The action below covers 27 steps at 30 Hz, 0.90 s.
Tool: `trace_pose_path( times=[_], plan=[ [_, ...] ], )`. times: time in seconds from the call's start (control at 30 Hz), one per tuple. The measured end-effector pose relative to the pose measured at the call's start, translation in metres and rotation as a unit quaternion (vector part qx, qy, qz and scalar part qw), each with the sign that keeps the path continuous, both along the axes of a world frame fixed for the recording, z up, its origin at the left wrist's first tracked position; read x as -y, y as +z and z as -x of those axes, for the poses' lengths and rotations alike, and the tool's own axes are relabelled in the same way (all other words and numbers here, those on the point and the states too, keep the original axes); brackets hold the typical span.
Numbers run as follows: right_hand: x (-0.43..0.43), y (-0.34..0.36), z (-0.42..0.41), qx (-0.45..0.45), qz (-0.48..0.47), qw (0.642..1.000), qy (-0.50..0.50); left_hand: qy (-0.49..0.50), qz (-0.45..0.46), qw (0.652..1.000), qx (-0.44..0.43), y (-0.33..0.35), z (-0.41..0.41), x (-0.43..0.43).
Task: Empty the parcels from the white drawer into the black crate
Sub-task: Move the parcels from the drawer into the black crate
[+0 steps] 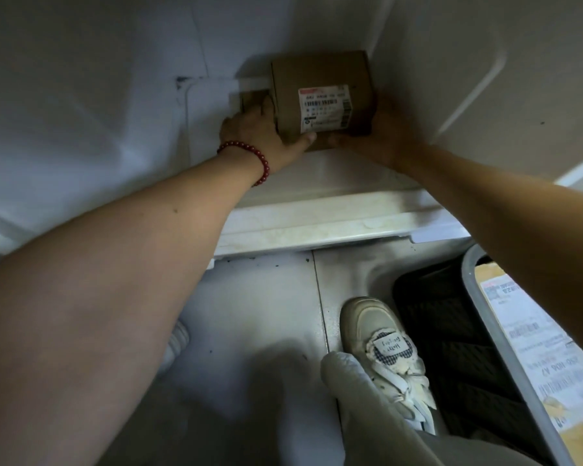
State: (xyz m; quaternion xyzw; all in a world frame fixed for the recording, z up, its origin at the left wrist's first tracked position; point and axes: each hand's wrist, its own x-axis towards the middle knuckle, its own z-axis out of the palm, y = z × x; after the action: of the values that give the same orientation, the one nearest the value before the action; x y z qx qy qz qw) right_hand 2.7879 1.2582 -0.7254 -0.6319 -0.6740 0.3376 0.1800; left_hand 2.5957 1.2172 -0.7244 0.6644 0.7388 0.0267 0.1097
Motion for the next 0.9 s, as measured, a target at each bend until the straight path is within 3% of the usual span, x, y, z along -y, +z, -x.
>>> trace_pose_path(
  times=[0.2, 0.37, 0.53, 0.7, 0.8, 0.9],
  plan=[
    [0.015, 0.001, -0.01, -0.04, 0.046, 0.998, -0.006, 0.055, 0.065, 0.994, 0.073, 0.018, -0.002, 0.014],
    [0.043, 0.023, -0.012, -0.031, 0.049, 0.998, 0.012, 0.114, 0.121, 0.966, 0.2, 0.024, -0.015, 0.049],
    [0.076, 0.066, -0.026, -0.045, 0.003, 0.999, 0.023, 0.136, 0.031, 0.959, 0.248, 0.05, -0.04, 0.082],
    [0.125, 0.099, -0.047, -0.079, -0.004, 0.997, 0.026, 0.116, 0.028, 0.968, 0.221, 0.097, -0.057, 0.119],
    [0.164, 0.112, -0.057, -0.104, 0.01, 0.994, 0.007, 0.125, -0.002, 0.96, 0.25, 0.119, -0.06, 0.146],
    [0.212, 0.124, -0.061, -0.197, 0.026, 0.979, -0.037, 0.14, -0.052, 0.95, 0.276, 0.138, -0.066, 0.175]
  ],
)
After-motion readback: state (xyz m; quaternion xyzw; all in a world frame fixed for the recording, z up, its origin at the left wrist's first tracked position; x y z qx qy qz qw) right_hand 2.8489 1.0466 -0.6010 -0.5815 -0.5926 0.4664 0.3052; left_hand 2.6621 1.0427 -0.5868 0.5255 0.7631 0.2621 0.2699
